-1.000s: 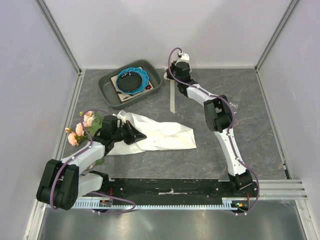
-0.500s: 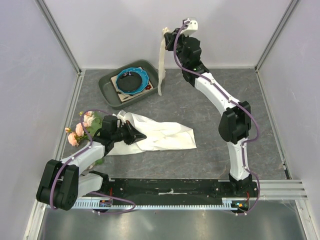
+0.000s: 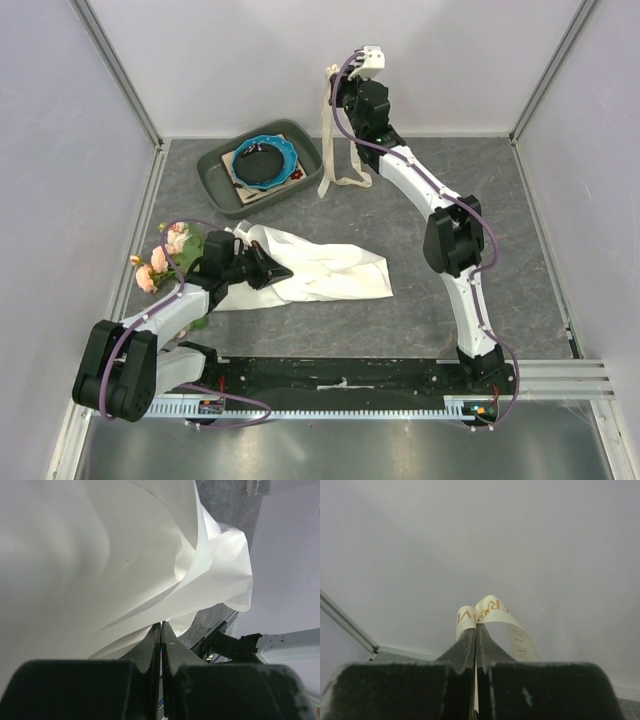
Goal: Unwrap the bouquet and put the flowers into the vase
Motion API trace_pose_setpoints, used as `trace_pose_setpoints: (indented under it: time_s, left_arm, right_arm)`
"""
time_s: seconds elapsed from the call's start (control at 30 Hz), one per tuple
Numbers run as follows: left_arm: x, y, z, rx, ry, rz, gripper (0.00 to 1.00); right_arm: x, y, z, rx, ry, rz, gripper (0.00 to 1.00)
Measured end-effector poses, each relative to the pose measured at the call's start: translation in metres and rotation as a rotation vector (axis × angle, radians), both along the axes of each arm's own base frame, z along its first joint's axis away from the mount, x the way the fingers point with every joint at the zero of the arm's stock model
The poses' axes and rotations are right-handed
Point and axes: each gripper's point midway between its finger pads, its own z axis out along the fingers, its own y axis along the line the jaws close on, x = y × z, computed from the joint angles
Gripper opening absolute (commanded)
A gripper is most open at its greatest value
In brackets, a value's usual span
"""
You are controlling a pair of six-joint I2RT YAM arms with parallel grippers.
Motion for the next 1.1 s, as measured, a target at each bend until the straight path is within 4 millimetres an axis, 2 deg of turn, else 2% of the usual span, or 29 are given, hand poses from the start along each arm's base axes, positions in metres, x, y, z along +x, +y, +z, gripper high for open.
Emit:
trace_pose_setpoints:
  time_s: [0.13, 0.3, 0.37, 0.47, 0.57, 0.63, 0.73, 0.77, 0.87, 1.0, 1.03, 1.1]
  left_arm:
    - [0.0, 0.0, 0.0, 0.0, 0.0, 0.0, 0.06]
    - [0.0, 0.0, 0.0, 0.0, 0.0, 0.0, 0.06]
    - [0.0, 0.0, 0.0, 0.0, 0.001, 0.0, 0.07]
    - [0.0, 0.0, 0.001, -0.001, 0.0, -0.002, 0.11]
    - [-0.001, -0.001, 0.006, -0.007, -0.006, -0.008, 0.16]
    - [-0.001, -0.002, 0.013, -0.014, -0.026, -0.015, 0.22]
    - [-0.001, -0.003, 0.023, -0.023, -0.051, -0.021, 0.33]
    - [-0.001, -0.003, 0.026, -0.026, -0.059, -0.023, 0.39]
    - [-0.001, -0.004, 0.034, -0.033, -0.082, -0.03, 0.51]
    - [-0.004, -0.005, 0.051, -0.048, -0.124, -0.044, 0.62]
    - [-0.005, -0.005, 0.055, -0.049, -0.135, -0.048, 0.63]
    - [-0.007, -0.004, 0.069, -0.049, -0.169, -0.053, 0.66]
  right_arm:
    - [0.021, 0.001, -0.025, -0.039, 0.017, -0.025, 0.0]
    - [0.029, -0.008, -0.063, -0.087, 0.076, -0.046, 0.0]
    - [0.029, -0.01, -0.085, -0.098, 0.108, -0.051, 0.0]
    - [0.026, -0.013, -0.136, -0.123, 0.201, -0.05, 0.0]
    - [0.026, -0.012, -0.177, -0.132, 0.281, -0.046, 0.02]
    - [0.025, -0.011, -0.197, -0.128, 0.325, -0.046, 0.13]
    - [0.023, -0.011, -0.224, -0.128, 0.409, -0.048, 0.42]
    - [0.023, -0.012, -0.23, -0.131, 0.436, -0.05, 0.57]
    - [0.015, -0.019, -0.251, -0.151, 0.539, -0.061, 0.76]
    - [-0.005, -0.034, -0.271, -0.185, 0.675, -0.071, 0.92]
    - [-0.015, -0.038, -0.275, -0.198, 0.713, -0.072, 0.97]
    - [-0.04, -0.052, -0.278, -0.227, 0.78, -0.073, 0.98]
